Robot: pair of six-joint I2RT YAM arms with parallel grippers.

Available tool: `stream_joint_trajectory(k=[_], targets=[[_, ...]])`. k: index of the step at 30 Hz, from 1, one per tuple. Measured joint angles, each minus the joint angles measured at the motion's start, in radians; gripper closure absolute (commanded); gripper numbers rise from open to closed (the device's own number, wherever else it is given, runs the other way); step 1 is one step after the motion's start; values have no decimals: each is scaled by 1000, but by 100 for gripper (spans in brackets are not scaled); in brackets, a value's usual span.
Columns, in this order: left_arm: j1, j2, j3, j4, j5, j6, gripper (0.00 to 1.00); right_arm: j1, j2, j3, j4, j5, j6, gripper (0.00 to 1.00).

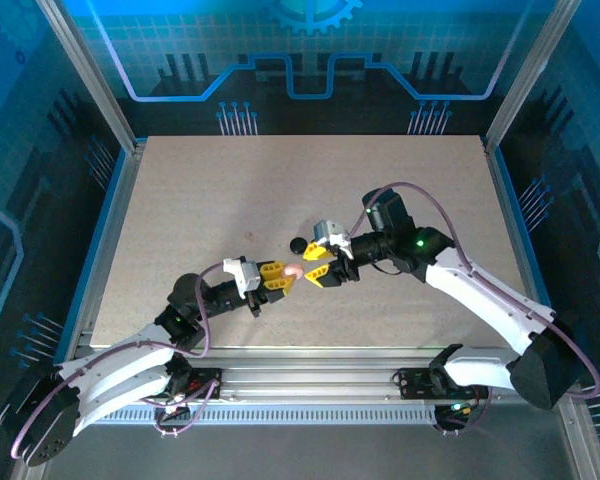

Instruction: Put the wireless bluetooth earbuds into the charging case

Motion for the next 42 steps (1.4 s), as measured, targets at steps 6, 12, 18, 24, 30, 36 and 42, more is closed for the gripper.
stream_joint_trajectory(k=[6,12,18,24,30,36,42], targets=[[0,-1,0,0,9,0,88,8,48,49,-59,-44,-57,59],[0,-14,0,0,16,0,89,21,80,93,-98,-48,-93,60],[0,-20,0,0,23,0,89,38,131,128,-142,-50,-117,69],[0,-23,0,1,37,0,86,36,146,166,-204,-50,-160,88],[-1,-30,0,-21,23,24,50,40,146,177,-231,-19,-171,92],[-1,-77,11,-171,-7,115,47,75,146,204,-279,124,-172,92],[-1,-84,34,-265,-17,165,56,112,146,232,-310,221,-180,92]])
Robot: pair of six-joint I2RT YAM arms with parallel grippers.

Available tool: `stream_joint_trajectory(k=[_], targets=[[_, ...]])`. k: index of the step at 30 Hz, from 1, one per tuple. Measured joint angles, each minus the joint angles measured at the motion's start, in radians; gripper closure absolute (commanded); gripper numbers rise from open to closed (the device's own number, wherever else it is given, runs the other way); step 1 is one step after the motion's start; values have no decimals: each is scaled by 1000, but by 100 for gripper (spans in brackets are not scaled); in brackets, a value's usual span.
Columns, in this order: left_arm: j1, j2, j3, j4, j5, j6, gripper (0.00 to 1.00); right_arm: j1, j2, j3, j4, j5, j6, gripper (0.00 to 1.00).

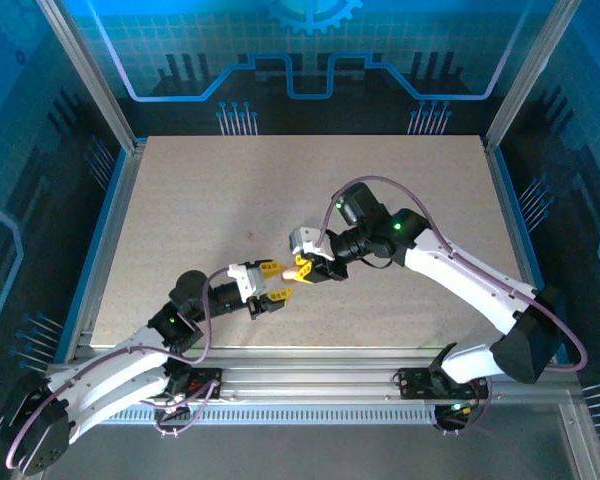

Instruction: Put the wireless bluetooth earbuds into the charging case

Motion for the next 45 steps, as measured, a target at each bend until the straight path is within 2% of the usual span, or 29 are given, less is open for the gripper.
stream_joint_trajectory(k=[8,15,19,26,33,34,38,42,45], targets=[[0,1,0,-22,0,-3,66,26,0,16,-26,68,-7,92],[0,17,10,-19,1,-3,61,30,0,20,-26,80,-6,92],[0,31,10,-13,1,-7,68,37,4,20,-24,82,-6,92],[0,34,11,-9,2,-8,64,40,15,21,-24,82,-6,92],[1,34,11,-8,4,-15,86,42,22,21,-26,83,-7,90],[1,34,11,-9,4,-14,87,42,22,21,-27,84,-7,90],[1,34,11,-12,4,-10,89,42,22,21,-28,85,-5,70],[1,33,13,-11,4,-10,89,47,22,21,-15,82,14,60],[1,33,14,-13,5,-9,89,46,23,21,-8,82,25,59]])
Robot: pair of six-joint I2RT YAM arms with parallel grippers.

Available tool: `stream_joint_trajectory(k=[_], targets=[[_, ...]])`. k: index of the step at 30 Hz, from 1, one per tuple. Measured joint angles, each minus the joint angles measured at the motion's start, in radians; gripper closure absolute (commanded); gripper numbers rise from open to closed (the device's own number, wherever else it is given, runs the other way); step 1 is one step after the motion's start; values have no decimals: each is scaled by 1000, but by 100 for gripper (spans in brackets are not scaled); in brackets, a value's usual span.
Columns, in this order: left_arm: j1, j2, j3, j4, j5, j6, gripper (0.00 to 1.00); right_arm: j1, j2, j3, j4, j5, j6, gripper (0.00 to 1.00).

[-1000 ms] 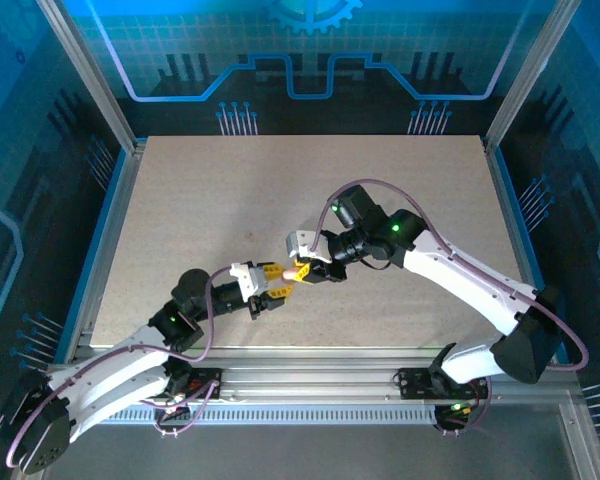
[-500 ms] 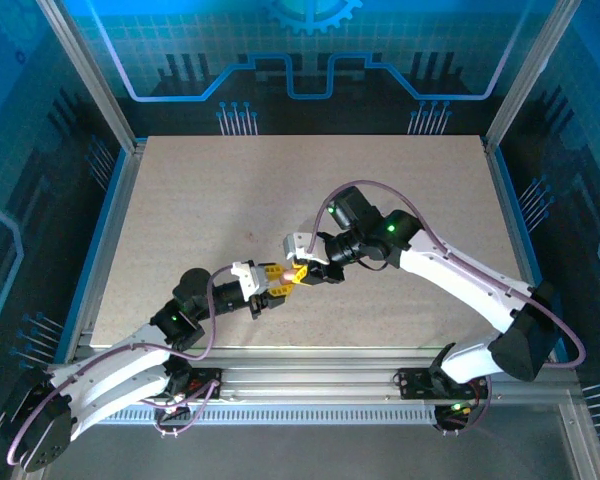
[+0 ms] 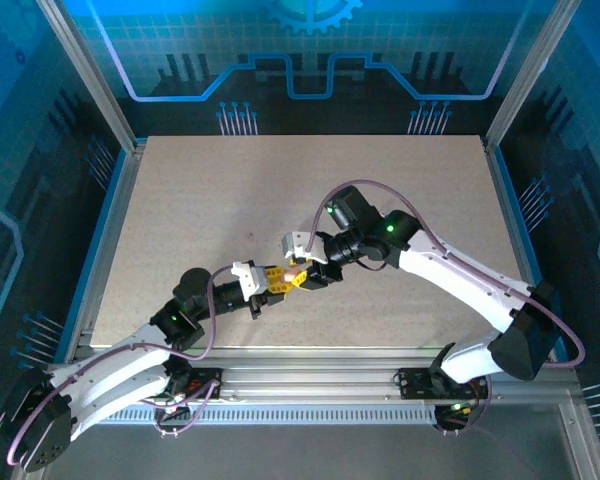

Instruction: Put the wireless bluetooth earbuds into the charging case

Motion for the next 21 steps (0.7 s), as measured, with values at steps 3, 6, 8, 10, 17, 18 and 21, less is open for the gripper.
stream_joint_trajectory(k=[3,6,8,10,17,18,21], targets=[[0,0,1,0,0,0,89,0,2,0,0,5,7,59],[0,0,2,-1,0,0,90,0,3,0,0,19,19,59],[0,0,2,-1,0,0,90,-1,3,0,3,25,27,59],[0,-1,2,-1,-1,0,90,-2,3,0,6,29,37,58],[0,-1,6,-4,-12,-1,90,-30,-34,-13,42,34,83,58],[0,-1,7,-5,-11,-1,90,-36,-42,-13,53,42,90,58],[0,-2,7,-5,-3,-1,90,-57,-61,-18,84,73,108,58]])
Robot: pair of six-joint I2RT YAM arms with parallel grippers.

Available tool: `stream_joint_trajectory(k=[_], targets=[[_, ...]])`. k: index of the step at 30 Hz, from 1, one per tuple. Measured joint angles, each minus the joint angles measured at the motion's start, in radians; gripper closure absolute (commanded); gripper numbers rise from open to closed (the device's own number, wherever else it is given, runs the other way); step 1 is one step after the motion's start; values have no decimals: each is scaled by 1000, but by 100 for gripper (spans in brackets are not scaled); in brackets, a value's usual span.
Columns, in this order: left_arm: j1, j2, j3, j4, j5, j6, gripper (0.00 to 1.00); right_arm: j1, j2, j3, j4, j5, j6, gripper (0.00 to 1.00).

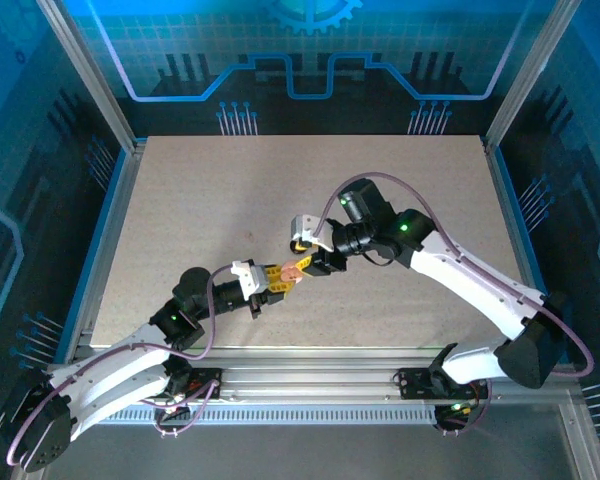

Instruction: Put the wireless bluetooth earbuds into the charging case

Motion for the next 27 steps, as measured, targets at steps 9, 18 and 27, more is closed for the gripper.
stream_joint_trajectory(k=[9,18,27], targets=[[0,-2,1,-5,-9,-5,90,-5,-25,-43,59,36,61,57],[1,-59,1,-11,-93,-67,92,-25,-106,-97,150,129,137,55],[45,-89,1,-36,-132,-133,90,-15,-109,-106,171,14,142,52]])
